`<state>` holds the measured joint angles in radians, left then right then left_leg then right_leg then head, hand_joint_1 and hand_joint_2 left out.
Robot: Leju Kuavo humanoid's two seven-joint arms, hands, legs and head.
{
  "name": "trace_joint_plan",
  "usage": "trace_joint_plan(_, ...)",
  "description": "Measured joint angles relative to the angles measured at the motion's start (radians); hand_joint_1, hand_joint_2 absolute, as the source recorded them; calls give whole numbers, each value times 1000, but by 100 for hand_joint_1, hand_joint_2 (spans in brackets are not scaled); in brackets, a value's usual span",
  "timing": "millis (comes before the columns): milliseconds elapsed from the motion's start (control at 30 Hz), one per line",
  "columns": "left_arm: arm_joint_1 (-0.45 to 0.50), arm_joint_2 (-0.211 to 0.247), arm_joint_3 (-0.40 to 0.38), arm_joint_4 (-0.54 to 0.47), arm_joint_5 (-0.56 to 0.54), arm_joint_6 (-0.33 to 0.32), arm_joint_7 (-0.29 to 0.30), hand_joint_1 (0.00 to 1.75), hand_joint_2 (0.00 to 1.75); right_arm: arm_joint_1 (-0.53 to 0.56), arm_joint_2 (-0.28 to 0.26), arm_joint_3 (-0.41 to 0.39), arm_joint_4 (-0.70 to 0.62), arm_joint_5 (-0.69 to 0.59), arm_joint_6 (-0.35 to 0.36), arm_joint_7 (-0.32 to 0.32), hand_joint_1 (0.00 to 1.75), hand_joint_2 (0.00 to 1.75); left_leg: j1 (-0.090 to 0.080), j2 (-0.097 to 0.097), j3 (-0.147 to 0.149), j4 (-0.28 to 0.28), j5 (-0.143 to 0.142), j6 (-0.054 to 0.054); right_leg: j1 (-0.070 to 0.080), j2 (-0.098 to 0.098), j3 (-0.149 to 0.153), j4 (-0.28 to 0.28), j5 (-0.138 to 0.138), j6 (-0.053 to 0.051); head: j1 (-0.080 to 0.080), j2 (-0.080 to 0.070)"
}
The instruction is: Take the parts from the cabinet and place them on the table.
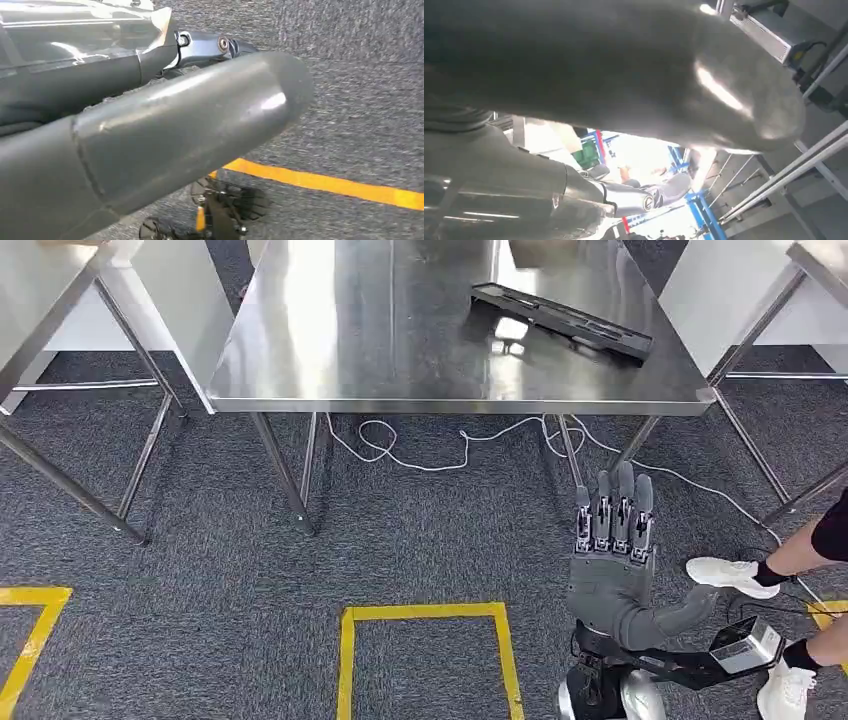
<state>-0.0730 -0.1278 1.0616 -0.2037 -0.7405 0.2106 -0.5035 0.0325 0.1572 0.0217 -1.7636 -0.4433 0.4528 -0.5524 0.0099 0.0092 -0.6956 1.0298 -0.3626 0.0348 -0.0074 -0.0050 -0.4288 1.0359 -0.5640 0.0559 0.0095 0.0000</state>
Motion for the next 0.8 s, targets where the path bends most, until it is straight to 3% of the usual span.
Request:
trace_joint_plan(33,0,0,0,0,-1,0,0,0,0,-2,0,0,0,1,0,0,0,0,0,2,-1,0,12,-6,11,4,39,-85,-31,-16,-1,0)
trace_joint_plan(133,1,0,0,0,-5,0,-3,0,0,2,-2,-2,2,1,-1,-3,0,0,4,3,-1,-20,53,-25,16,3,13,-73,-11,-44,-5,0)
trace_joint_plan(167,4,0,0,0,-5,-1,-4,0,0,3,-2,-3,4,1,-3,-4,0,0,11,1,-8,-15,38,-28,-5,1,6,-74,5,-57,-5,0)
trace_joint_plan(233,5,0,0,0,-12,-6,-6,0,0,7,-2,-5,7,14,-17,-3,0,0,12,-2,-28,73,-109,-37,2,-6,-20,-73,32,-79,-10,0)
trace_joint_plan(267,5,-1,0,0,-17,-10,-6,0,0,10,-3,-5,9,30,-34,3,0,0,12,-2,-40,150,-172,-41,6,-6,-36,-73,45,-81,-11,0)
trace_joint_plan(300,4,-1,0,0,-23,-12,-6,0,0,14,-4,-5,14,55,-58,13,0,0,12,-3,-49,221,-206,-45,9,-8,-52,-72,58,-83,-11,0)
trace_joint_plan(333,4,0,-1,0,-27,-13,-7,0,0,15,-6,-5,30,96,-99,25,0,0,12,-2,-49,275,-206,-45,13,-9,-67,-69,71,-83,-11,0)
trace_joint_plan(400,4,0,-1,0,-37,-14,-8,0,0,10,-11,2,90,181,-195,48,0,0,12,-3,-16,292,-140,-40,18,-9,-97,-62,94,-81,-12,0)
trace_joint_plan(433,3,0,-2,0,-39,-15,-9,0,0,6,-18,6,141,218,-239,53,0,0,11,-6,36,240,-93,-32,18,-9,-121,-53,106,-77,-12,0)
trace_joint_plan(467,3,0,-3,0,-48,-16,-13,0,0,-10,-27,13,248,256,-276,38,0,0,11,-7,97,167,-79,-27,19,-8,-137,-47,113,-75,-12,0)
trace_joint_plan(500,-1,0,-6,0,-53,-18,-17,0,0,-40,-35,19,366,280,-307,17,0,0,11,-9,153,70,-130,-24,19,-7,-149,-42,123,-71,-12,0)
trace_joint_plan(533,-4,0,-9,0,-59,-19,-20,0,0,-68,-41,22,469,298,-330,-10,0,0,5,-13,195,2,-156,-24,26,-7,-158,-39,130,-65,-11,0)
trace_joint_plan(567,-5,0,-10,0,-61,-21,-23,0,0,-100,-51,26,622,312,-350,-54,0,0,2,-14,203,-23,-165,-18,24,-10,-162,-40,139,-57,-11,0)
trace_joint_plan(633,-5,0,-11,0,-65,-21,-24,0,0,-117,-62,31,758,319,-357,-88,0,0,-9,-18,188,-24,-153,-1,17,-15,-170,-41,158,-44,-11,0)
trace_joint_plan(667,-2,0,-11,0,-66,-21,-24,0,0,-118,-63,31,794,322,-361,-97,0,0,-9,-17,183,-30,-140,9,18,-15,-174,-43,168,-38,-11,0)
trace_joint_plan(700,1,-2,-11,1,-66,-21,-24,0,0,-125,-69,31,829,323,-363,-100,0,0,-1,-13,166,-41,-121,18,30,-12,-184,-36,169,-32,-10,0)
trace_joint_plan(733,-1,-2,-11,1,-66,-21,-24,0,0,-134,-75,32,860,324,-366,-100,0,0,-2,-10,152,-41,-104,20,16,-9,-212,0,118,-39,-16,0)
trace_joint_plan(800,-2,0,-11,0,-69,-21,-25,0,0,-170,-82,34,950,332,-402,-71,0,0,-2,-1,115,-41,-77,28,16,-2,-250,124,4,-57,0,0)
